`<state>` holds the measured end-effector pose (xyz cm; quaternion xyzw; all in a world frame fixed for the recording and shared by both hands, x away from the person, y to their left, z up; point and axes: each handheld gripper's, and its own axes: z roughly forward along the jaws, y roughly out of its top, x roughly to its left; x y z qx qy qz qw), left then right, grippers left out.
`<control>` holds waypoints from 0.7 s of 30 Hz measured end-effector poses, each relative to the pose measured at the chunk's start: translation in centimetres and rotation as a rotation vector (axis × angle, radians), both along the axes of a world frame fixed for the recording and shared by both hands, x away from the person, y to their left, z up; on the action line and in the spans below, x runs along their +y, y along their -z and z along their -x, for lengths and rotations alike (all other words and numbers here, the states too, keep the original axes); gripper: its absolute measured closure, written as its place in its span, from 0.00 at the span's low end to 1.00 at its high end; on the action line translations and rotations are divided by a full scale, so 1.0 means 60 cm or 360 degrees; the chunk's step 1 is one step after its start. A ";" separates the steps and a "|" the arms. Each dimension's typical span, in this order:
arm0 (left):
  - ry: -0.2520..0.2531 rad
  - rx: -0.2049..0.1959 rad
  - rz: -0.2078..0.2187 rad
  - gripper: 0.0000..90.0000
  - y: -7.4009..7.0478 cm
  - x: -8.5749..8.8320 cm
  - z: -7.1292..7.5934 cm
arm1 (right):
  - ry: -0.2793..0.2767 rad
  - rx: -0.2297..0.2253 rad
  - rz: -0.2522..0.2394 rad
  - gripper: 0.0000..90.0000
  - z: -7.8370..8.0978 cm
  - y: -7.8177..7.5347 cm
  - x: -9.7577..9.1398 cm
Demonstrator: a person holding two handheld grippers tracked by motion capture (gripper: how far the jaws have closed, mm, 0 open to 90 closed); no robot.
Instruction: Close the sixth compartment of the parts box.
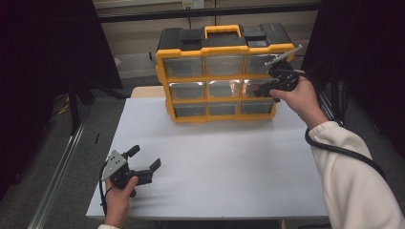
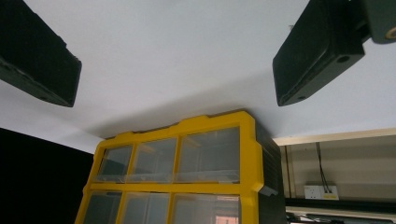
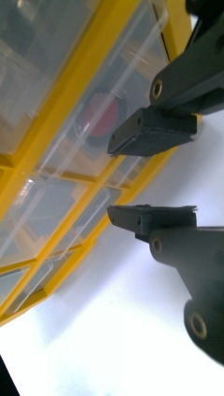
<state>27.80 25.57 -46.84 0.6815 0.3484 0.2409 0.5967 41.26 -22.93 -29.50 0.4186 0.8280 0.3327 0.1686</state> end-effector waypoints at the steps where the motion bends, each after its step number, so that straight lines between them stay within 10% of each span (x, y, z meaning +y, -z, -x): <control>1: 0.0001 -0.0001 -0.0002 0.01 0.000 0.000 0.000 | 0.0009 0.0011 0.0002 0.69 0.003 0.002 0.000; 21: -0.0001 0.0007 0.0007 0.01 0.000 -0.002 0.002 | -0.0027 -0.0039 -0.0153 0.33 0.046 0.035 -0.010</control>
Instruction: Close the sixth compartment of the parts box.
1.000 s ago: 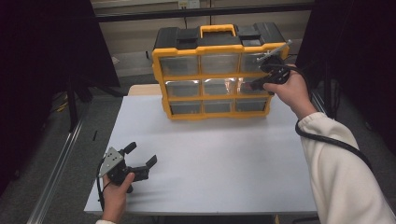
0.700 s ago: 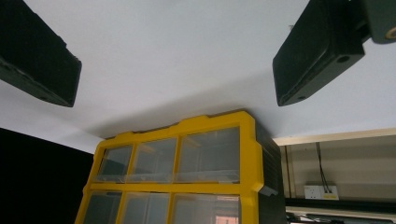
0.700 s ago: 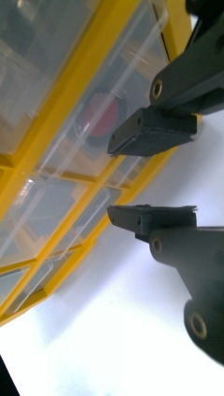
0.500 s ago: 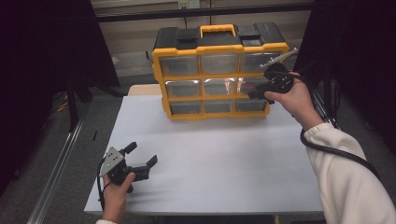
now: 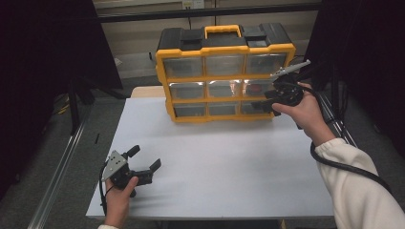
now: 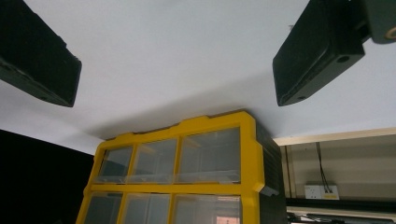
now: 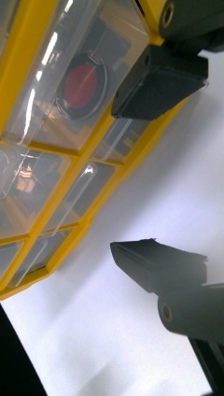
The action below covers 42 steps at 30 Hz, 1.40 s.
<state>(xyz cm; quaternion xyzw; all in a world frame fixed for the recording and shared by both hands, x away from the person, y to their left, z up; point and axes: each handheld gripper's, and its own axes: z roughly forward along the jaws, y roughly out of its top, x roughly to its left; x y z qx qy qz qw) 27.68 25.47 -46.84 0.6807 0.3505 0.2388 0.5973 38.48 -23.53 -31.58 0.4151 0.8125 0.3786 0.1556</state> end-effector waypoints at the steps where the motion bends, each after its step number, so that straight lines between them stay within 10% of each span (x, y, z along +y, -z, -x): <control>1: 0.0009 -0.0006 -0.0029 0.01 0.000 0.002 0.000 | 0.0002 0.0007 -0.0005 0.32 0.002 0.001 0.000; 42: 0.0005 -0.0001 -0.0018 0.01 0.001 -0.001 0.001 | -0.0082 -0.0072 -0.0136 0.15 0.080 0.066 0.002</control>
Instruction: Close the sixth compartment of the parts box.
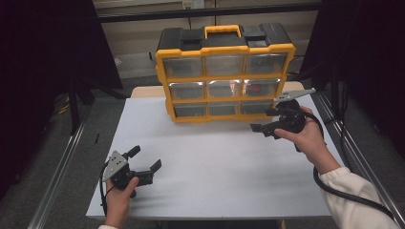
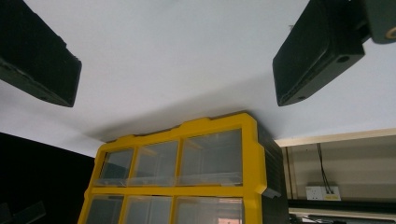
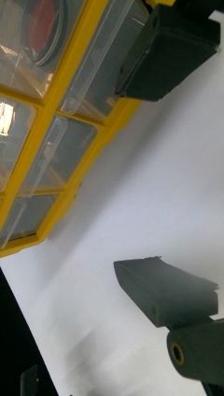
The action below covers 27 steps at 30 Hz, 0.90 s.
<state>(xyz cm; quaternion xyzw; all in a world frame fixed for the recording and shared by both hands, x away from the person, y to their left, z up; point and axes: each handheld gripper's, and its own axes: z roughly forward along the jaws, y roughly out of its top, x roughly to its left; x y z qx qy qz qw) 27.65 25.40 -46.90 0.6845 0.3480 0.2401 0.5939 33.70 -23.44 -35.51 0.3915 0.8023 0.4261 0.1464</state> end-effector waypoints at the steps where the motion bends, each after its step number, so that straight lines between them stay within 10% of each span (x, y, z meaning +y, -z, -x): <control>1: 0.0002 0.0000 -0.0003 0.01 0.000 0.000 0.000 | 0.0002 0.0001 0.0000 0.15 0.001 0.001 0.000; 27: 0.0007 -0.0008 -0.0012 0.01 0.000 0.000 -0.001 | -0.0034 0.0005 -0.0034 0.14 0.033 0.040 0.000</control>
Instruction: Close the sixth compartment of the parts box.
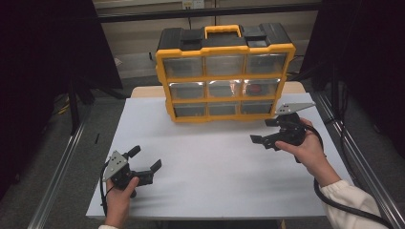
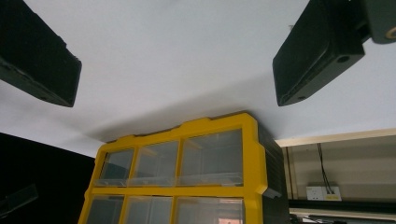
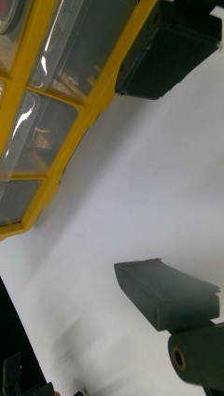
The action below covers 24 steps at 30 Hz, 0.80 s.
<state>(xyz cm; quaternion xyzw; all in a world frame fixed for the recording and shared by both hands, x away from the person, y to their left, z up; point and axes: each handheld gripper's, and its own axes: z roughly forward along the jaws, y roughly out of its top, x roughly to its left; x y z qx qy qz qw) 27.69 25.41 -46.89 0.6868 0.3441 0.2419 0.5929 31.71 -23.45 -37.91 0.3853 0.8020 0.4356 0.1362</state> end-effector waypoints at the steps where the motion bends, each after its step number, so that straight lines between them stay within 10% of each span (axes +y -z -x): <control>1: -0.0001 0.0005 0.0001 0.01 0.000 0.000 0.000 | 0.0003 -0.0001 -0.0005 0.13 0.001 0.002 -0.001; 24: -0.0005 -0.0002 0.0007 0.01 0.000 -0.001 0.000 | 0.0042 -0.0006 -0.0073 0.13 0.031 0.037 -0.025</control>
